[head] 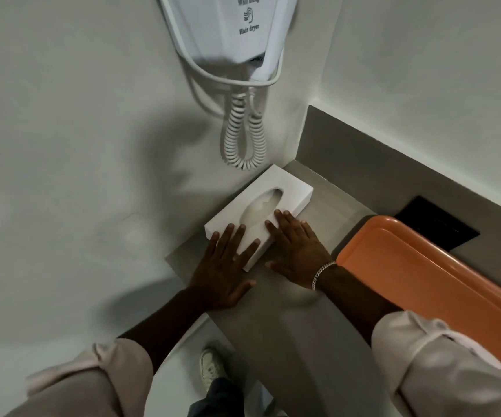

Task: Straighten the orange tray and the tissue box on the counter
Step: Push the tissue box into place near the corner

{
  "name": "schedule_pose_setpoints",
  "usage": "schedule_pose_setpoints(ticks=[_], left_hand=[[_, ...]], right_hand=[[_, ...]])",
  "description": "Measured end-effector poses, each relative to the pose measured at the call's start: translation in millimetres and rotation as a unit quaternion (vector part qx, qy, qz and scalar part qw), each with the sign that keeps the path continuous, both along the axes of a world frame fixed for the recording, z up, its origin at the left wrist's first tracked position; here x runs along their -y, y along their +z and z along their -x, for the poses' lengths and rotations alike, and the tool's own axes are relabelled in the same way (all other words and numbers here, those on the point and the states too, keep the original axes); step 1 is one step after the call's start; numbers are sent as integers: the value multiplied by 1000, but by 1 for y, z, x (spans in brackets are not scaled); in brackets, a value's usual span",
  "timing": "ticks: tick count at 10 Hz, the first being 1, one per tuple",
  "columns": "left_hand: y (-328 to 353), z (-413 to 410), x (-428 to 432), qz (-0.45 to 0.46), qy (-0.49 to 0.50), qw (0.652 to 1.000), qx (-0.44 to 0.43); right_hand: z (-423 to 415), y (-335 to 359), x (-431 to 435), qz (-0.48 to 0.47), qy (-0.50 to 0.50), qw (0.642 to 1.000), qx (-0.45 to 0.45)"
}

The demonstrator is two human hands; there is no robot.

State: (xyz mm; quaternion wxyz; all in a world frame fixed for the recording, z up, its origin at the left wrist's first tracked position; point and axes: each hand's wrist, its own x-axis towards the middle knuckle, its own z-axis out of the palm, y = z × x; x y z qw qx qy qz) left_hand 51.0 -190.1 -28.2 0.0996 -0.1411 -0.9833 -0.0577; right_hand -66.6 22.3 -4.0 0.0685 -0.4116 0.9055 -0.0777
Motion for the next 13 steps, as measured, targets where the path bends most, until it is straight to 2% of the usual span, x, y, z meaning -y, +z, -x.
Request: schedule_pose_setpoints(ticks=[4, 10, 12, 13], left_hand=[[-2, 42, 11, 33, -27, 999, 15], [-1, 113, -7, 41, -33, 998, 36], [4, 118, -6, 51, -38, 997, 49], [19, 114, -14, 12, -26, 996, 79]], right_hand=[[42, -6, -6, -43, 6, 999, -13], [115, -17, -31, -31, 0, 999, 16], [114, 3, -30, -84, -7, 996, 12], [94, 36, -28, -65, -38, 997, 36]])
